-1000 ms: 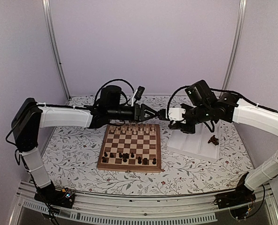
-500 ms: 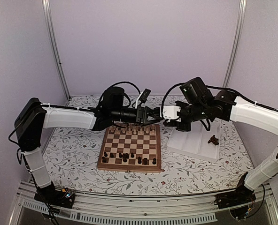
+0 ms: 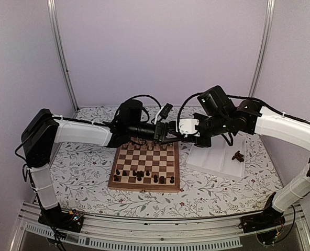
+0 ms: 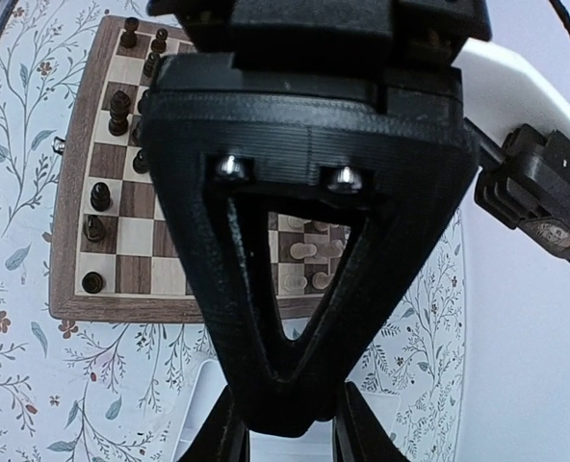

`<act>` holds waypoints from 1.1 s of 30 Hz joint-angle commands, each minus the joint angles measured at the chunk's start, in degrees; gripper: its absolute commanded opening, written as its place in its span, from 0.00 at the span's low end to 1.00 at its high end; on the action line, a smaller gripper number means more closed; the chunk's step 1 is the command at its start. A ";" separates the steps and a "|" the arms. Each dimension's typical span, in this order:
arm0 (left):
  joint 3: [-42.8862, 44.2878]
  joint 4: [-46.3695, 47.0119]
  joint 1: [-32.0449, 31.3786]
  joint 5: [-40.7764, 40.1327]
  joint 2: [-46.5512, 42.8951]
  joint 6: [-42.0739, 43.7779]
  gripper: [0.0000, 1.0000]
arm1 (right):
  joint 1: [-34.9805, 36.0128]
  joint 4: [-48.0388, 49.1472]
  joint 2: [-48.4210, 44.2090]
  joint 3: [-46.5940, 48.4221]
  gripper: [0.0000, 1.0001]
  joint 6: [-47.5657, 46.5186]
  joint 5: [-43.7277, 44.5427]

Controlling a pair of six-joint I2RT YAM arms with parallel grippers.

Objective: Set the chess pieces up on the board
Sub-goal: Place the chess piece on the chessboard.

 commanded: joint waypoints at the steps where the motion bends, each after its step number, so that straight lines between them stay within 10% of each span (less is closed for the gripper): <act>1: 1.60 3.26 -0.61 2.23 1.28 -1.10 0.32 | 1.20 -0.95 0.80 2.08 0.24 0.58 -1.09; 12: -0.08 5.84 -0.43 3.24 1.12 1.03 0.12 | 1.28 1.03 0.96 1.44 0.37 1.24 3.16; 20: -7.51 -2.08 0.00 -15.81 -5.40 27.04 0.09 | -6.89 -0.61 -7.60 -4.49 0.67 2.68 -6.04; 33: -25.24 23.42 -1.80 -28.62 -3.15 47.12 0.10 | -13.85 1.77 -12.98 -11.99 0.73 7.09 -11.52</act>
